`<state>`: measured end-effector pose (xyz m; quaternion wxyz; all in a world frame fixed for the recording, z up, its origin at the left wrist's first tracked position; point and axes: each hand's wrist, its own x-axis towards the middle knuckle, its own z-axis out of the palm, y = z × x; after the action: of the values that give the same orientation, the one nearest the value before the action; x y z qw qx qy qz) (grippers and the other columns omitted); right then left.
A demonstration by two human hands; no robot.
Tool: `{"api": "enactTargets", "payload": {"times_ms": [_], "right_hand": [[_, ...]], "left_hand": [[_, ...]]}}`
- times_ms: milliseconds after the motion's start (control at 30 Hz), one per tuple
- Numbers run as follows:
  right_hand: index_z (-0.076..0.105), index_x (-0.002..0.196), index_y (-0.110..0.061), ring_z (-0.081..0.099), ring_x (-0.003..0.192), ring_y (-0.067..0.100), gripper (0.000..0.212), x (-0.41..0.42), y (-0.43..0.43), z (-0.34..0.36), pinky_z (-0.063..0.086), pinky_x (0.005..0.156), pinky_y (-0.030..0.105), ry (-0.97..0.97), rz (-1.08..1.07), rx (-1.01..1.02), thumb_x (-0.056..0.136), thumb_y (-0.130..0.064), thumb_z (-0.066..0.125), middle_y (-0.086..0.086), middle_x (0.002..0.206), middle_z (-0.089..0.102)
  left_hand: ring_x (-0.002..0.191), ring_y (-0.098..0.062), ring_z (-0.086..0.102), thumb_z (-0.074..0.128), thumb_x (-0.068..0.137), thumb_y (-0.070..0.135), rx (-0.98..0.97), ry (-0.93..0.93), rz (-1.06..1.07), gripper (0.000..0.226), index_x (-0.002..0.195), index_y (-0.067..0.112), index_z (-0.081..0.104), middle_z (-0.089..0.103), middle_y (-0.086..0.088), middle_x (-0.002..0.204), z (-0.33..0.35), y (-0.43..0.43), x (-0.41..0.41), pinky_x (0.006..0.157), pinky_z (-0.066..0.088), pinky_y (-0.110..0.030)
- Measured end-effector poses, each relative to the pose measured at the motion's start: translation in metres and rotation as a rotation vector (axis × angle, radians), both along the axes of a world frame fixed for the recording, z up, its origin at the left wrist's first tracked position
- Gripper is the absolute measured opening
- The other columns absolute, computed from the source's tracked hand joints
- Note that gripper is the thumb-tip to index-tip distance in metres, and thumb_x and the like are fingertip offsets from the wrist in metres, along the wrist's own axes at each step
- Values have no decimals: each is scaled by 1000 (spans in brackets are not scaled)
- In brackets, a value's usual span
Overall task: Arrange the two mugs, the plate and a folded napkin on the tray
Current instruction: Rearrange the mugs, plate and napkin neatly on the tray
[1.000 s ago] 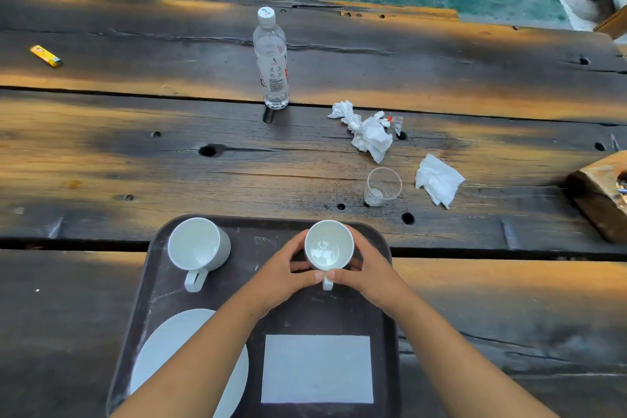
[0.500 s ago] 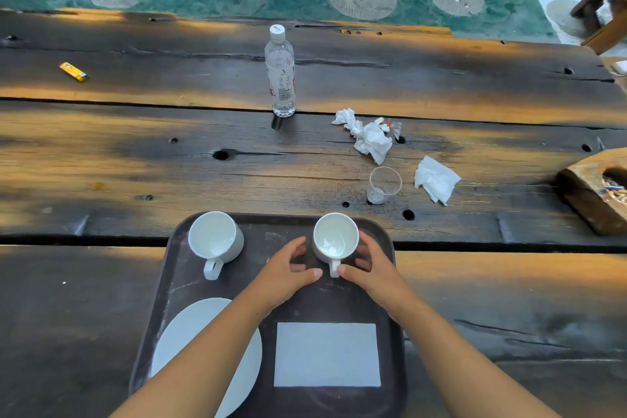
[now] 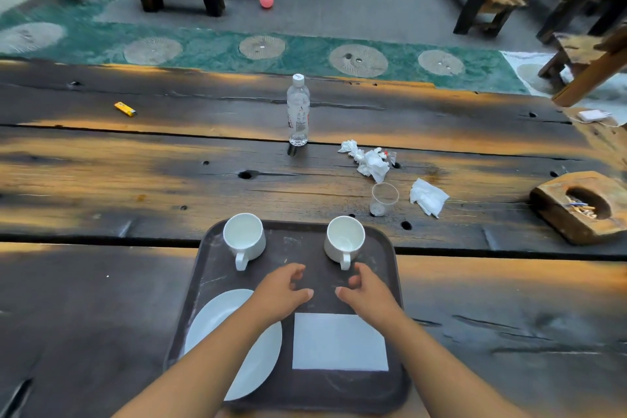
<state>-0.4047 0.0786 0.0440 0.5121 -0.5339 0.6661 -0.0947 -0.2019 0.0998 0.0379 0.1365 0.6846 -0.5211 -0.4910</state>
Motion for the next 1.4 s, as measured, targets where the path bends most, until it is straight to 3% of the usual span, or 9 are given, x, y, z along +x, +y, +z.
{"api": "enactTargets", "payload": {"times_ms": [100, 267, 533, 767, 900, 1000, 1167, 1333, 1400], "right_hand": [[40, 144, -11, 56, 107, 18, 62, 4, 3, 1, 45, 81, 28, 87, -16, -13, 92, -33, 66, 1, 121, 53], [33, 153, -15, 48, 137, 22, 70, 20, 19, -6, 41, 88, 27, 73, 56, 25, 93, -31, 66, 7, 150, 49], [35, 151, -22, 52, 130, 19, 72, 61, 31, -16, 42, 88, 27, 72, 169, 44, 89, -36, 68, 6, 146, 51], [35, 151, -21, 50, 136, 20, 71, 102, 31, -24, 42, 91, 27, 106, 264, 29, 89, -34, 69, 7, 149, 48], [36, 150, -19, 53, 130, 22, 71, 120, 31, -28, 47, 100, 33, 167, 307, -3, 89, -35, 68, 9, 144, 51], [35, 151, -20, 57, 120, 21, 73, 127, 31, -32, 49, 98, 34, 217, 341, -7, 88, -38, 67, 7, 140, 51], [38, 148, -20, 58, 112, 22, 70, 137, 32, -38, 47, 90, 31, 246, 340, 11, 88, -38, 68, 4, 131, 55], [49, 135, -19, 58, 104, 20, 52, 140, 42, -44, 49, 83, 30, 251, 297, 6, 88, -30, 67, 0, 120, 59], [52, 131, -19, 59, 103, 20, 46, 140, 47, -47, 51, 84, 32, 238, 251, 10, 88, -27, 67, 1, 119, 60]], "left_hand": [[135, -16, 51, 70, 90, 32, -18, -34, -1, 65, 149, 23, 43, 51, 4, 150, 2, 10, 7, 106, 46, -32], [135, -16, 50, 68, 91, 33, -47, -97, 3, 64, 149, 23, 43, 50, 4, 151, 0, 26, 25, 107, 44, -32], [136, -16, 48, 67, 93, 35, -60, -162, 53, 61, 148, 25, 44, 50, 5, 150, -8, 47, 74, 106, 42, -30], [137, -17, 47, 66, 94, 36, -47, -231, 46, 60, 149, 23, 44, 49, 5, 151, -19, 58, 125, 109, 39, -32], [138, -19, 47, 65, 95, 34, -27, -249, 21, 61, 150, 20, 43, 47, 2, 153, -26, 58, 146, 112, 41, -35], [136, -21, 48, 64, 95, 34, -9, -270, -16, 61, 150, 20, 42, 46, 0, 153, -33, 58, 157, 111, 42, -35], [121, -24, 59, 65, 93, 32, 17, -260, -49, 56, 145, 18, 49, 59, -3, 140, -40, 56, 172, 103, 49, -37], [99, -18, 62, 64, 92, 29, 53, -217, 0, 55, 143, 19, 49, 65, 2, 108, -46, 64, 180, 91, 52, -30], [97, -19, 63, 62, 92, 28, 43, -242, -19, 51, 142, 20, 50, 67, 2, 105, -47, 67, 181, 89, 53, -32]]}}
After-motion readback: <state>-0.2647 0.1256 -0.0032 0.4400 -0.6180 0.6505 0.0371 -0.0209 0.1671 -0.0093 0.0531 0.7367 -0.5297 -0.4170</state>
